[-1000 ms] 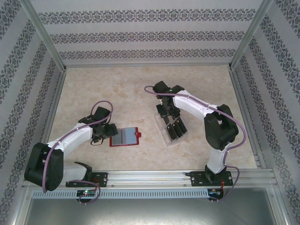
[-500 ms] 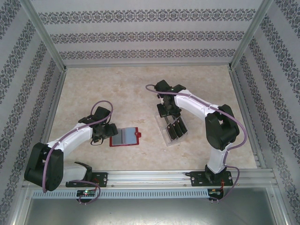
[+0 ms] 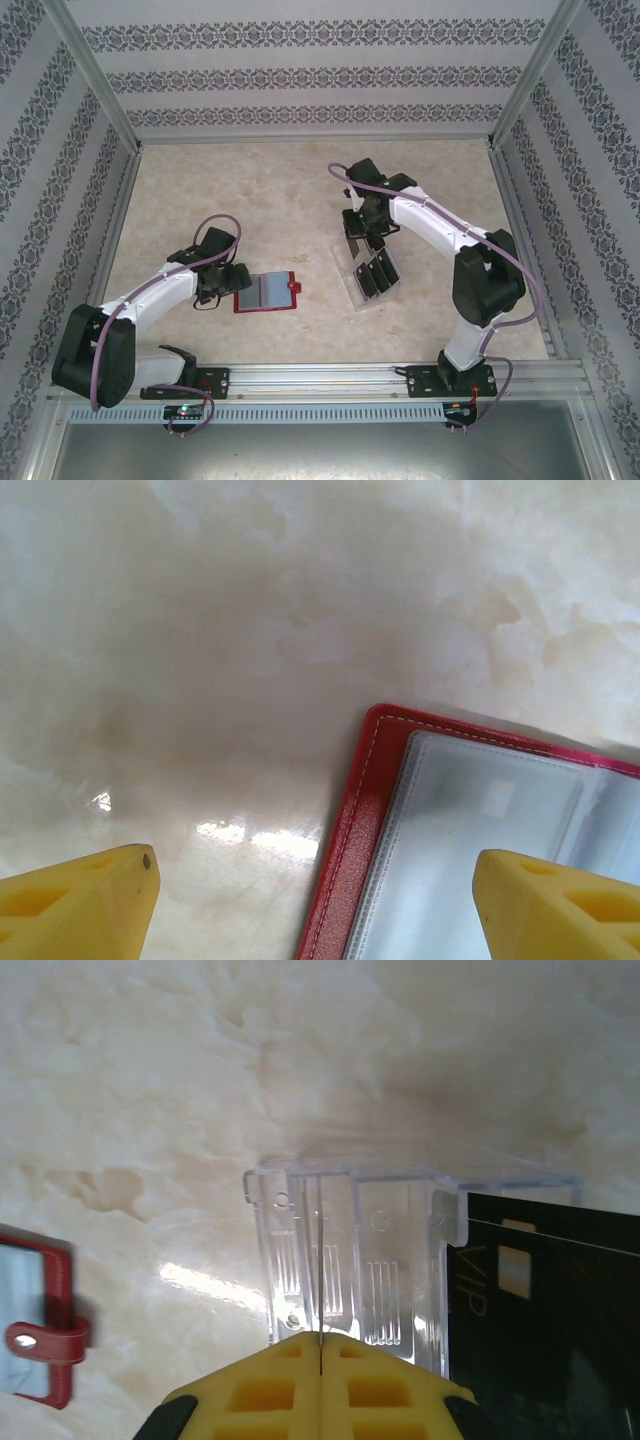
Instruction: Put the credit cards into the card holder
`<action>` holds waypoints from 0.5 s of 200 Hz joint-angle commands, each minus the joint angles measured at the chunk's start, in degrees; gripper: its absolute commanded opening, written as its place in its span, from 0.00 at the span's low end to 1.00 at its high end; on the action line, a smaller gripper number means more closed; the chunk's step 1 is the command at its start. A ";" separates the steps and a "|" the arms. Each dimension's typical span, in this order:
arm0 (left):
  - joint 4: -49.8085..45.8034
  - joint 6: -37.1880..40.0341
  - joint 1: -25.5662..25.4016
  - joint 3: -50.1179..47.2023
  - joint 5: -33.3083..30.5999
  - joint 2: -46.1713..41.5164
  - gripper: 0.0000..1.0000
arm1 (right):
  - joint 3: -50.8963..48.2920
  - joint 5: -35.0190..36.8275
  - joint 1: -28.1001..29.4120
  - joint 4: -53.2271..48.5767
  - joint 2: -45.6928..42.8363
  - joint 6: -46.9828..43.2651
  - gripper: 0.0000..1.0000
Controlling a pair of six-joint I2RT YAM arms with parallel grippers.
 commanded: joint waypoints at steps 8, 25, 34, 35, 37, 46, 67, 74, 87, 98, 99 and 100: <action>-0.09 -0.28 -0.69 1.21 -0.60 -0.72 0.83 | 0.68 -4.01 -0.22 1.59 -4.77 2.58 0.00; -0.64 -0.31 -0.70 1.50 -1.33 -0.84 0.83 | -0.28 -6.21 0.28 3.68 -7.21 4.66 0.00; -1.03 -0.15 -0.67 1.68 -1.65 -0.77 0.83 | -1.23 -7.31 0.90 5.44 -8.49 6.30 0.00; -1.04 -0.10 -0.65 1.68 -1.65 -0.77 0.83 | -1.58 -7.54 1.14 5.94 -8.72 6.72 0.00; -1.17 -0.13 -0.66 1.70 -1.73 -0.79 0.83 | -1.75 -7.65 1.22 6.25 -8.89 6.87 0.00; -1.55 0.02 -0.64 1.94 -2.18 -0.87 0.83 | -3.54 -8.87 2.26 9.10 -10.17 8.81 0.00; -2.50 0.17 -0.69 2.19 -3.00 -0.96 0.83 | -9.67 -10.48 6.06 18.61 -12.61 14.78 0.00; -2.94 0.26 -0.71 2.29 -3.34 -1.00 0.83 | -11.87 -10.31 7.58 21.90 -13.13 17.23 0.00; -3.44 0.40 -0.63 2.16 -3.77 -1.03 0.83 | -15.93 -10.47 10.60 29.63 -13.38 21.01 0.00; -4.07 0.44 -0.65 2.04 -4.06 -0.86 0.83 | -19.02 -9.51 13.61 35.50 -12.91 24.15 0.00; -4.10 0.41 -0.68 1.99 -4.08 -0.86 0.83 | -19.27 -9.52 13.79 36.14 -12.79 24.38 0.00; -4.12 0.40 -0.66 1.97 -4.05 -0.86 0.83 | -19.52 -9.47 13.87 36.73 -12.68 24.67 0.00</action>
